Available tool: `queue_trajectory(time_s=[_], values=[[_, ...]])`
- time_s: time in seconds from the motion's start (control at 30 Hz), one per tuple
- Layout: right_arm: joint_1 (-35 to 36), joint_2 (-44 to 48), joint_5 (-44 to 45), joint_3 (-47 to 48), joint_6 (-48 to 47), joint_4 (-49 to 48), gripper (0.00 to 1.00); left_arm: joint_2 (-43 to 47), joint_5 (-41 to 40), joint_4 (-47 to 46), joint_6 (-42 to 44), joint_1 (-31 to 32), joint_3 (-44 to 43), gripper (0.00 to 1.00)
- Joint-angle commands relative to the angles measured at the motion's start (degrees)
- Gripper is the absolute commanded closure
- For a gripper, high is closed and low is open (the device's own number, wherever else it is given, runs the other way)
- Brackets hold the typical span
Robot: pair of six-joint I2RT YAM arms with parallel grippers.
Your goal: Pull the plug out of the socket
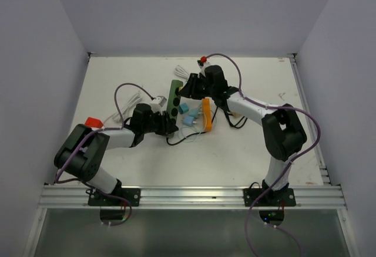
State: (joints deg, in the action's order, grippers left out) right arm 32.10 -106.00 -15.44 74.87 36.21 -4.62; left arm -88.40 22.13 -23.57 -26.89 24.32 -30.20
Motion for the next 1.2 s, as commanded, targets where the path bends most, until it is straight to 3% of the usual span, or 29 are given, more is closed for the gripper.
queue_trajectory(time_s=[0.0, 0.13, 0.37, 0.47, 0.6, 0.73, 0.87, 1.17], values=[[-1.77, 3.43, -4.77, -1.48, -0.44, -3.02, 0.95, -1.42, 9.68, -10.7, -4.48, -2.52, 0.49, 1.0], [-2.04, 2.64, -5.3, -1.48, -0.08, -3.72, 0.99, -1.51, 9.69, -10.88, -4.39, -2.78, 0.49, 1.0], [-2.13, 2.11, -7.5, -1.66, 0.27, -4.87, 0.97, -3.27, 10.92, -11.94, -5.1, -3.4, 0.4, 1.0], [-1.95, 2.46, -5.48, -0.7, -0.87, -2.59, 0.97, -2.48, 7.24, -8.43, -2.91, -3.4, -0.39, 1.0], [-1.78, 2.11, -1.53, 2.2, -2.01, 3.38, 0.98, -1.34, -3.9, -0.44, -0.53, -3.4, -1.8, 1.0], [-1.42, 0.97, 2.52, 5.02, -2.11, 9.36, 0.98, -0.37, -7.62, 0.81, -0.7, -3.31, -1.71, 1.0], [-1.42, 0.62, 0.5, 3.44, -1.05, 5.59, 0.95, 0.6, -7.01, -0.24, -0.18, -3.31, -1.01, 1.0], [-5.28, -4.47, 2.09, 8.35, -3.86, 11.57, 0.89, -0.11, -5.7, -0.95, 0.35, -3.22, -1.27, 1.0]])
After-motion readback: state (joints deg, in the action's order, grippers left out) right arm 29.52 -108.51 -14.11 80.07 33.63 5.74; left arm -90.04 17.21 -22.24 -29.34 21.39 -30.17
